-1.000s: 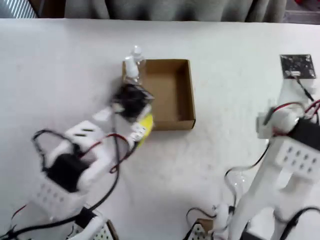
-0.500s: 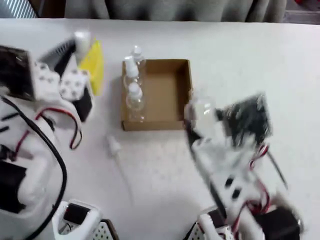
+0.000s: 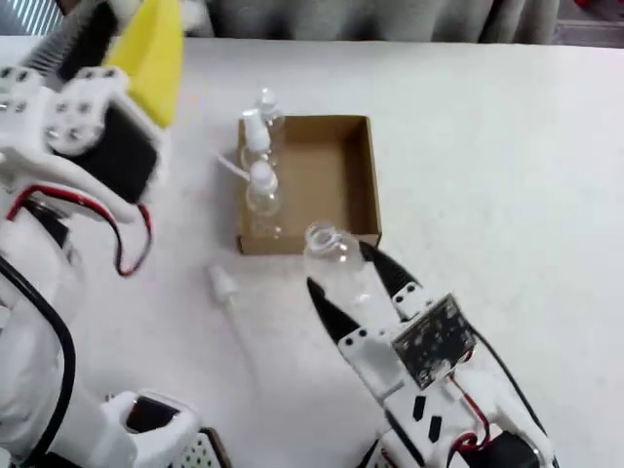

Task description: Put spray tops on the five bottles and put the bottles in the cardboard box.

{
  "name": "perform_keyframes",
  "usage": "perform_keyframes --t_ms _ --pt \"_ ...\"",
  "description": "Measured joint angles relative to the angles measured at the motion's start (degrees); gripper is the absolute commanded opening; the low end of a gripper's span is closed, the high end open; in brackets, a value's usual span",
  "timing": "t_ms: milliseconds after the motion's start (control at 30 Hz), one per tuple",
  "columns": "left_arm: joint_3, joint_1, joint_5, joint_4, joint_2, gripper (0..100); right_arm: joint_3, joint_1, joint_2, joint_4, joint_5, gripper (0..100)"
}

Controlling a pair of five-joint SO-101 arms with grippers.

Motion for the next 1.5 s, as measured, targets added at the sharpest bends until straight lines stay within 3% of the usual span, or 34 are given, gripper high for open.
perform_keyframes --t_ms 167,400,1500 --pt "-1.49 7.56 0.00 3.08 0.62 2 0.70 -3.16 -2.64 -0.53 0.00 1.5" --pt "-1.49 11.16 -3.16 5.36 3.25 2 0.70 -3.60 -2.90 -0.53 0.00 1.5" --pt "4.31 13.01 -3.78 3.08 3.16 2 0.70 -3.34 -2.90 -0.53 0.00 1.5"
